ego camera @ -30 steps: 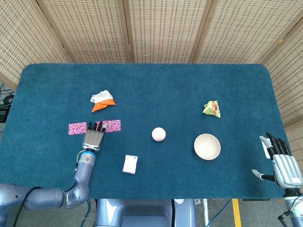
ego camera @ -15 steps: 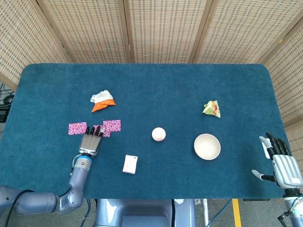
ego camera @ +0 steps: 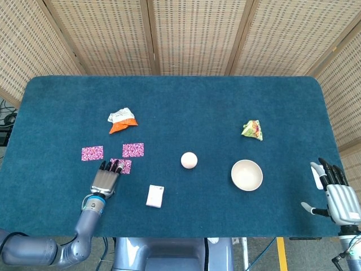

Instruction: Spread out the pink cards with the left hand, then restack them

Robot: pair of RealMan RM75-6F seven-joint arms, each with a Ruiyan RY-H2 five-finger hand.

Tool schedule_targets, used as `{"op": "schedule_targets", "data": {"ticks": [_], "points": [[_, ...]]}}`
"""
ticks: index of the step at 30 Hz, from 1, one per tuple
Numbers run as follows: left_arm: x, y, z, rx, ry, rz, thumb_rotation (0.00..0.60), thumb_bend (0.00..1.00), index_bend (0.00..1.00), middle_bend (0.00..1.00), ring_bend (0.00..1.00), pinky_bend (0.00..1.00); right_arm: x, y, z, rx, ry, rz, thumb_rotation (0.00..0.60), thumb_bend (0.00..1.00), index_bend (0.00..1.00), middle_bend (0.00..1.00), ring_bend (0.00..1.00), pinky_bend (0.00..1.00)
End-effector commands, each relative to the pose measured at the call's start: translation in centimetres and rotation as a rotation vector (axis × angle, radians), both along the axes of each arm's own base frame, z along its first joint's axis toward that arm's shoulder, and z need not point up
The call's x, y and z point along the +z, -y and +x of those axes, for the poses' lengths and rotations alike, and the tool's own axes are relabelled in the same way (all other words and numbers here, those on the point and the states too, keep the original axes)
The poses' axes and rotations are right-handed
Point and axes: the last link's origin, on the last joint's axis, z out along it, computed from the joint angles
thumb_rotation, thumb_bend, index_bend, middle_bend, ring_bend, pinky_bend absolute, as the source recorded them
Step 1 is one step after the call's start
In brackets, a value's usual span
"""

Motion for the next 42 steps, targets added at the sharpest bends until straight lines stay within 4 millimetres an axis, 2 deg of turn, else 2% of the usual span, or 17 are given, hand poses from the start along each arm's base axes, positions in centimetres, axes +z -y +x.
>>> {"op": "schedule_targets", "data": {"ticks": [1, 7, 9, 17, 22, 26, 32, 42], "points": [[0.9, 0.9, -0.3, 0.004, 0.011, -0.001, 0.6, 0.88, 0.03, 0.0, 0.0, 0.0, 0.0, 0.0, 0.0, 0.001, 0.001, 0.0, 0.6, 0.13, 0.09, 0.0, 0.0, 0.0], [2.7, 0.8, -0.5, 0.018, 0.041, 0.044, 0.6, 0.82, 0.03, 0.0, 0.0, 0.0, 0.0, -0.1, 0.2, 0.011, 0.002, -0.001, 0.6, 0.13, 0.09, 0.0, 0.0, 0.0], [3.4, 0.4, -0.3, 0.014, 0.066, 0.07, 0.6, 0.76, 0.03, 0.0, 0.0, 0.0, 0.0, -0.1, 0.2, 0.013, 0.001, -0.003, 0.6, 0.13, 0.09, 0.0, 0.0, 0.0], [6.2, -2.7, 1.4, -0.097, 0.222, 0.273, 0.6, 0.32, 0.03, 0.0, 0.0, 0.0, -0.2, -0.1, 0.3, 0.016, -0.004, -0.003, 0.6, 0.13, 0.09, 0.0, 0.0, 0.0], [7.0, -4.4, 2.8, -0.136, 0.26, 0.34, 0.6, 0.17, 0.04, 0.0, 0.0, 0.0, -0.3, 0.0, 0.2, 0.011, -0.008, 0.001, 0.6, 0.13, 0.09, 0.0, 0.0, 0.0], [7.1, -5.8, 4.2, -0.17, 0.256, 0.366, 0.6, 0.13, 0.13, 0.0, 0.0, 0.0, -0.4, 0.1, 0.0, 0.005, -0.009, 0.004, 0.6, 0.13, 0.09, 0.0, 0.0, 0.0], [6.3, -7.1, 5.6, -0.165, 0.286, 0.373, 0.6, 0.12, 0.22, 0.0, 0.0, 0.0, -0.4, 0.3, -0.1, -0.003, -0.011, 0.004, 0.6, 0.13, 0.09, 0.0, 0.0, 0.0], [3.8, -9.1, 5.8, -0.134, 0.231, 0.334, 0.6, 0.12, 0.23, 0.0, 0.0, 0.0, -0.8, 0.7, -0.6, -0.028, -0.021, 0.018, 0.6, 0.13, 0.09, 0.0, 0.0, 0.0]]}}
